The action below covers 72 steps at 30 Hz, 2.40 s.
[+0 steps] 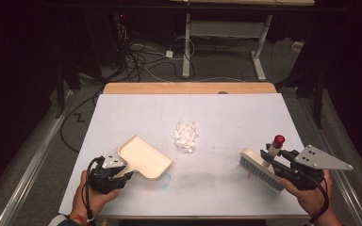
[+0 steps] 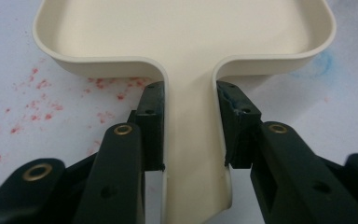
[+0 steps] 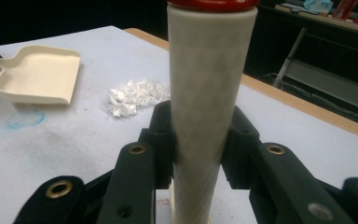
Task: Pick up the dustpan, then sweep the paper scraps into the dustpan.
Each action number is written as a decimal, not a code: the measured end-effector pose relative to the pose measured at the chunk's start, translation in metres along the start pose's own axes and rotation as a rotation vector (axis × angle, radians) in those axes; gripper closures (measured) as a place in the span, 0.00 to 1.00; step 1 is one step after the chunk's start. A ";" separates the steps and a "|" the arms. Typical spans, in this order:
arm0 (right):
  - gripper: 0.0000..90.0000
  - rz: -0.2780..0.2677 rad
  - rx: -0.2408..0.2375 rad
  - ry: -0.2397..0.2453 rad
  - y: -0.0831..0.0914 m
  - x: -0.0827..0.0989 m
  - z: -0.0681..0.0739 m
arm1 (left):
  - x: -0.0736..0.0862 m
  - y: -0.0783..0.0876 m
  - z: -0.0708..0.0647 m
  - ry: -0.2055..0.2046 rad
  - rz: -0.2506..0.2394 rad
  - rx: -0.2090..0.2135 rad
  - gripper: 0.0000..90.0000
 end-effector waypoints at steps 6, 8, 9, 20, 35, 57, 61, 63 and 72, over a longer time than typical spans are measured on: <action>0.78 -0.004 -0.014 -0.001 -0.010 -0.003 0.002 | 0.003 0.000 -0.002 -0.010 0.011 0.001 0.71; 0.78 -0.002 -0.023 0.001 -0.015 -0.004 0.003 | 0.005 0.000 -0.003 -0.007 0.012 -0.002 0.71; 0.78 -0.002 -0.024 -0.001 -0.017 -0.005 0.003 | 0.005 0.000 -0.003 -0.007 0.012 -0.002 0.71; 0.78 -0.065 -0.019 -0.001 -0.065 -0.036 -0.007 | 0.006 0.000 -0.002 0.011 0.024 0.000 0.71; 0.78 -0.057 0.058 -0.022 -0.208 -0.085 -0.038 | -0.003 -0.011 -0.007 -0.035 0.043 0.019 0.71; 0.78 -0.080 -0.019 -0.008 -0.270 -0.085 0.004 | -0.012 -0.025 -0.012 -0.043 0.059 0.038 0.71; 0.78 -0.083 -0.058 0.020 -0.268 -0.081 0.018 | -0.016 -0.028 -0.013 -0.044 0.064 0.043 0.71; 0.78 -0.078 -0.068 0.026 -0.267 -0.081 0.022 | -0.018 -0.030 -0.014 -0.048 0.065 0.042 0.71; 0.77 -0.082 -0.125 0.067 -0.259 -0.080 0.044 | -0.027 -0.037 -0.015 -0.058 0.080 0.050 0.71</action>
Point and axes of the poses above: each handheld gripper's, and its own axes: y roughly backward along the jaws, x roughly out of its underside, z roughly to its left, the point moved 3 cm from there along -y, roughly forward along the jaws, and after that the axes turned 4 degrees about -x, right-handed, at the moved point
